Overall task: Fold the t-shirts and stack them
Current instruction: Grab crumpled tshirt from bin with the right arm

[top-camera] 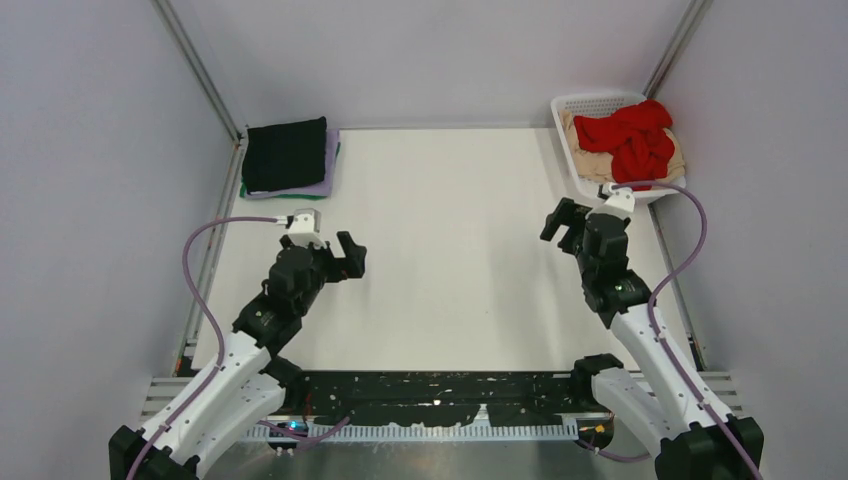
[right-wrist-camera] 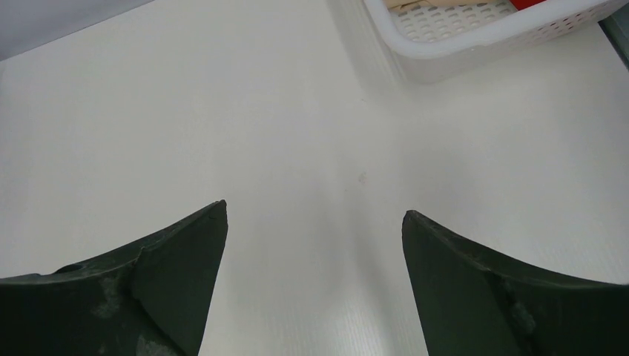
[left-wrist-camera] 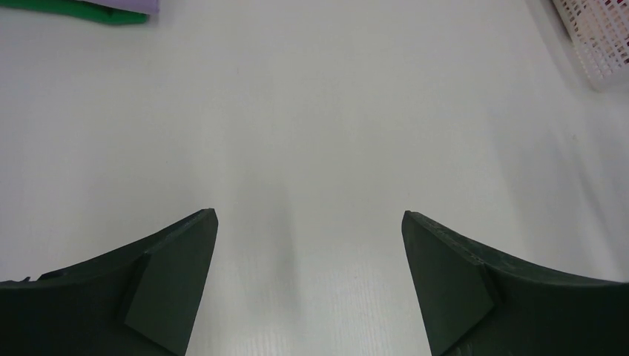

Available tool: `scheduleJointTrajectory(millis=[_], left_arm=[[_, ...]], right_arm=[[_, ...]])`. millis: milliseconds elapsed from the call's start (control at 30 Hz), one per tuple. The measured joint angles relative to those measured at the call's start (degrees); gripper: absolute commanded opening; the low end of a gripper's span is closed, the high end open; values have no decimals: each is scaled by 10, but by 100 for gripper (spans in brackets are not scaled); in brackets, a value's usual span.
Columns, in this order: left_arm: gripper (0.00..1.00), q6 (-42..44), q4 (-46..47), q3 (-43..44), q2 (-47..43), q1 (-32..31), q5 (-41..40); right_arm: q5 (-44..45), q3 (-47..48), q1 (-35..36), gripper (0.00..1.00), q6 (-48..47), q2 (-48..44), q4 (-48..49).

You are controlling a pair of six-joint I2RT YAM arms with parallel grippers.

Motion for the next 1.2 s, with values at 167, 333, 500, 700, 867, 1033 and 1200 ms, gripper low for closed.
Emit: scheduleJointTrajectory(millis=[167,333,500,700,867,1033,1200], left_arm=[[100,-2,-2,0,1,0,0],[100,-7,-2,0,11,0,0],[100,-11,-2,1,23,0,0],[100,-11,-2,2,31,0,-5],[100,-12,-2,3,46,0,-12],[100,-14,-3,6,70,0,-22],[100,-14,-6,31,99,0,-32]], right_arm=[[6,32,-1,95,-7,47,-6],[14,173,-47,96,-2,194,-25],[12,357,-127,100,19,363,-54],[35,539,-183,97,38,562,-83],[51,676,-203,95,58,712,-97],[45,804,-219,86,80,839,-87],[22,877,-236,78,112,918,-70]])
